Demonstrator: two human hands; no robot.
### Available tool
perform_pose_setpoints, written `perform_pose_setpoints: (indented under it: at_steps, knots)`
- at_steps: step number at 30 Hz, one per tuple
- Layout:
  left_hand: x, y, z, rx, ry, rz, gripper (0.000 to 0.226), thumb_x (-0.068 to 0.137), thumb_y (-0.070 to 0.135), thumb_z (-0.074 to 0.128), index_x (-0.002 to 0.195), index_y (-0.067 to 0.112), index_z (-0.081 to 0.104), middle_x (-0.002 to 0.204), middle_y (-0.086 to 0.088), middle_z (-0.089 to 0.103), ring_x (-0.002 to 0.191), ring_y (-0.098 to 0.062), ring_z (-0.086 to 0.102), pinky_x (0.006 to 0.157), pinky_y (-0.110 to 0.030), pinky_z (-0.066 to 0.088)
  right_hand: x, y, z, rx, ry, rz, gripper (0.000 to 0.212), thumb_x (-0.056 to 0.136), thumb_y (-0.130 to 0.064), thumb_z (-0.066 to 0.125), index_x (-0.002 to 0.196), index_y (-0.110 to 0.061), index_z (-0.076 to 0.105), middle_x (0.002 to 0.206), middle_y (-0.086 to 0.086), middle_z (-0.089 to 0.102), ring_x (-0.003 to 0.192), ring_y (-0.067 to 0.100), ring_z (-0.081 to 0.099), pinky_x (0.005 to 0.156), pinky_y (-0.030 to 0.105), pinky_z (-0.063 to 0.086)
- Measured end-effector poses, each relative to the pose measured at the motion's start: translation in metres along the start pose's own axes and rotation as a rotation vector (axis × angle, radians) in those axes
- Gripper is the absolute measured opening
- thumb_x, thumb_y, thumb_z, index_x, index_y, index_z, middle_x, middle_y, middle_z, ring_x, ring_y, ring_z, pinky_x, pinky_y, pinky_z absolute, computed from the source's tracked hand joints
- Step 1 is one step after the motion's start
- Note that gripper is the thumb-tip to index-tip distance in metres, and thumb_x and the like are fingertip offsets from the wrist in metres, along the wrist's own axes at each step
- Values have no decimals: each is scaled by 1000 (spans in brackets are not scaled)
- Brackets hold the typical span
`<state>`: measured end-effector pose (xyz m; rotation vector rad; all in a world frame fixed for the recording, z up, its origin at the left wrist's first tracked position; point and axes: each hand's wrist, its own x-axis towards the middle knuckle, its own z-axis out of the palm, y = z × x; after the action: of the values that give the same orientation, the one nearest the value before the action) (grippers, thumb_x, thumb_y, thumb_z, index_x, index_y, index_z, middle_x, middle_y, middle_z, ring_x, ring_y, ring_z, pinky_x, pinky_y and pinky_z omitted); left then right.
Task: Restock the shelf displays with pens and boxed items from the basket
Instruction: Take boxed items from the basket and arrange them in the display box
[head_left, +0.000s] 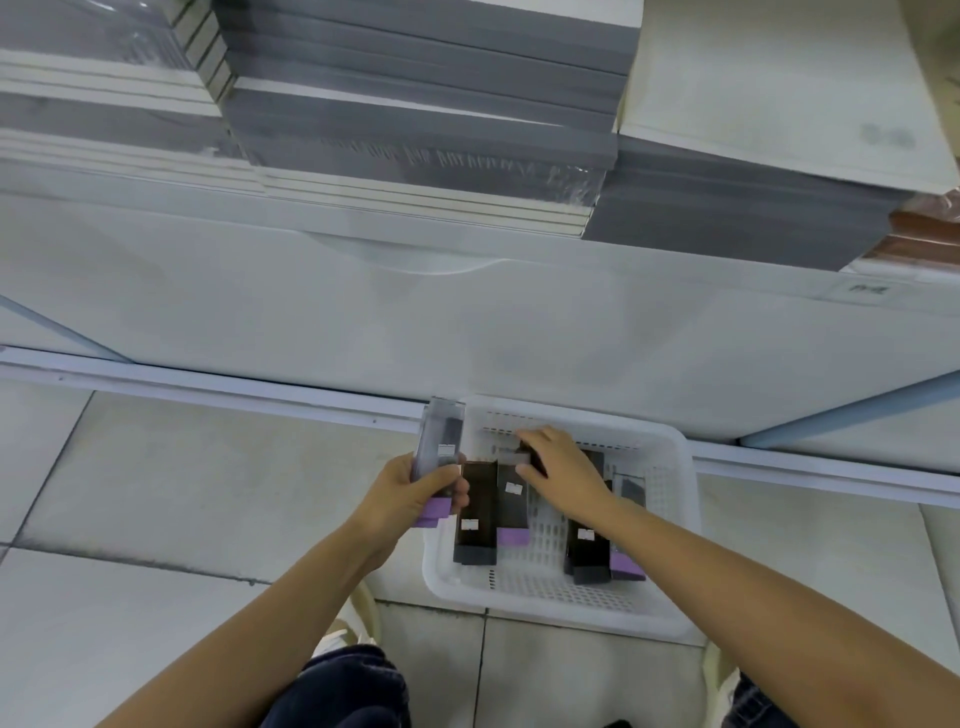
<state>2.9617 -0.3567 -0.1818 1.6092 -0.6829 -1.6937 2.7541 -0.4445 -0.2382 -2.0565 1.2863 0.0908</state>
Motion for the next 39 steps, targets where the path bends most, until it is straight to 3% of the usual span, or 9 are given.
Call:
perform_pose_setpoints:
  at_steps: [7,15,19,22,26,29,32,35,39]
  knots:
    - [1,-4,1,-10,33,-44,17,94,15,60,108,6,61,81,-6,72,69,-16,68,67,-25,56,-5,7,29,-182,-21,-12,51,86,-28,70,130,-17,49,127,1,45,118,17,40,98,28,40]
    - [-7,-1,-1,34,15,-64,22,92,18,64,109,5,61,82,-10,66,70,-19,64,78,-35,58,-8,5,-1,225,-158,15,18,86,-24,71,100,-22,60,101,-7,62,94,9,57,90,32,50]
    - [-13,18,-5,180,80,-4,20,89,25,69,102,10,66,89,-10,73,75,-21,67,79,-39,58,-11,-11,-51,464,-203,-31,15,90,-27,67,105,-27,64,100,-5,69,92,7,65,86,27,53]
    - [-25,39,-5,203,75,-3,24,84,32,74,98,14,68,81,-2,75,70,-17,65,66,-29,56,-19,-38,-87,685,-156,-85,15,93,-22,64,105,-29,67,96,7,67,76,16,64,64,22,52]
    - [-58,82,-7,122,-73,36,20,74,26,84,84,15,69,69,-3,64,56,-12,52,52,-19,43,-33,-78,-124,790,-52,-162,14,93,-11,62,96,-23,70,102,18,66,69,19,59,59,23,51]
    - [-86,118,-16,97,-35,77,35,63,16,87,91,6,70,70,-9,65,54,-14,53,48,-20,42,-46,-107,-149,774,-26,-268,18,91,-13,65,107,-20,70,119,8,63,86,23,65,72,27,55]
    - [-114,151,-32,-12,-8,76,35,61,22,81,89,4,71,71,-11,64,50,-14,55,45,-20,43,-63,-134,-170,561,-22,-464,46,81,-14,76,123,-27,63,139,-7,50,115,13,57,88,29,52]
    - [-144,180,-45,12,-88,102,31,69,37,77,81,8,77,75,-9,65,51,-13,51,47,-20,42,-78,-159,-181,501,77,-552,37,82,-12,76,118,-18,69,115,1,68,91,18,63,76,33,52]
    - [-180,211,-51,-130,-66,252,43,85,47,61,106,10,71,85,-12,69,57,-18,59,52,-26,53,-95,-192,-201,600,153,-609,15,93,-15,63,99,-8,74,75,11,69,59,12,57,55,20,42]
